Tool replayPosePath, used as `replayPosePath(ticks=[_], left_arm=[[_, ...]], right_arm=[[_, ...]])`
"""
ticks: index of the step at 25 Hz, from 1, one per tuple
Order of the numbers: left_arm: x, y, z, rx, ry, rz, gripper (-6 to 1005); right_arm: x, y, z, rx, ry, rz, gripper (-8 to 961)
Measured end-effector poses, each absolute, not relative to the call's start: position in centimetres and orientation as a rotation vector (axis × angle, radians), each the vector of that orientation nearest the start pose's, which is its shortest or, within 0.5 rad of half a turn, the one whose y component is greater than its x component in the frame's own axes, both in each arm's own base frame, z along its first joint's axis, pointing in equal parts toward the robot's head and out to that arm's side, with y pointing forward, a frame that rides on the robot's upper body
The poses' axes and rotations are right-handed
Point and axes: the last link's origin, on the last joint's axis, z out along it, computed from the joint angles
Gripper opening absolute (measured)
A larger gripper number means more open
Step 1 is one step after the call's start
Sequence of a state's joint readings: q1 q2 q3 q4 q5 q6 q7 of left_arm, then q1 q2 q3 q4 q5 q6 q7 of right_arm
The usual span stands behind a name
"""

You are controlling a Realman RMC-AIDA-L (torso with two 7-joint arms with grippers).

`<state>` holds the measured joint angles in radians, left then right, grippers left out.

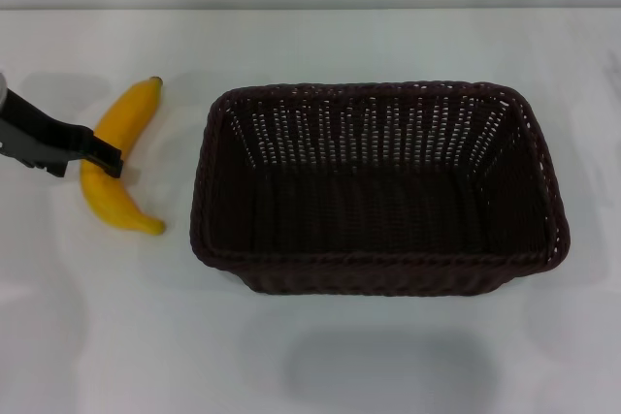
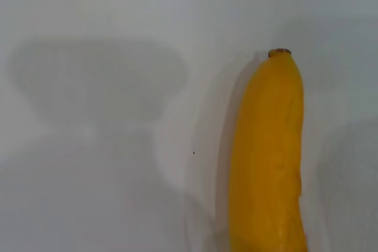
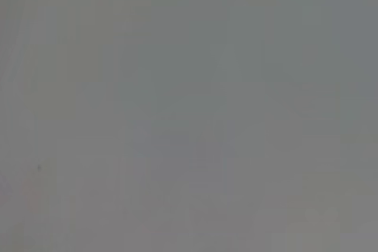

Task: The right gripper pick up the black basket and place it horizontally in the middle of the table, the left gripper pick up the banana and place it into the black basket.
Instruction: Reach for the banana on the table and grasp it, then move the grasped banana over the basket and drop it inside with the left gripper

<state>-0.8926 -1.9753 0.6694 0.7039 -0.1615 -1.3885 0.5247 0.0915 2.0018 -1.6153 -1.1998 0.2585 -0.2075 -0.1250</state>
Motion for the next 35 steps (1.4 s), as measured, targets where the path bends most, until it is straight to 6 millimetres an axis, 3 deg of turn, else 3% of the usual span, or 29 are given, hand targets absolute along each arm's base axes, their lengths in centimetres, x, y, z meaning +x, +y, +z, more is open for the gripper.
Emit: replayPosePath(ticks=[17, 26, 28, 31, 35], left_arm=[[-27.8, 41.4, 4.4, -2.055, -1.583, 0.434, 781], [-27.4, 41.8, 4.5, -2.064, -1.530, 0.413, 559], [-27.2, 42.1, 5.3, -2.044, -1.508, 0.378, 526], [-26.0, 42.8, 8.0, -2.011, -1.455, 0.272, 517], [-21.6, 43.1, 12.5, -2.085, -1.299, 0.102, 532]], right_arm=[[28.3, 37.2, 8.1, -1.591, 0.468, 0.358, 722], [28.3, 37.0, 8.1, -1.592, 0.470, 0.355, 722], [28.4, 37.0, 8.1, -1.591, 0.471, 0.354, 722], [28.5, 36.9, 8.3, -1.586, 0.473, 0.353, 722], [28.6, 36.8, 8.7, -1.575, 0.473, 0.354, 722]])
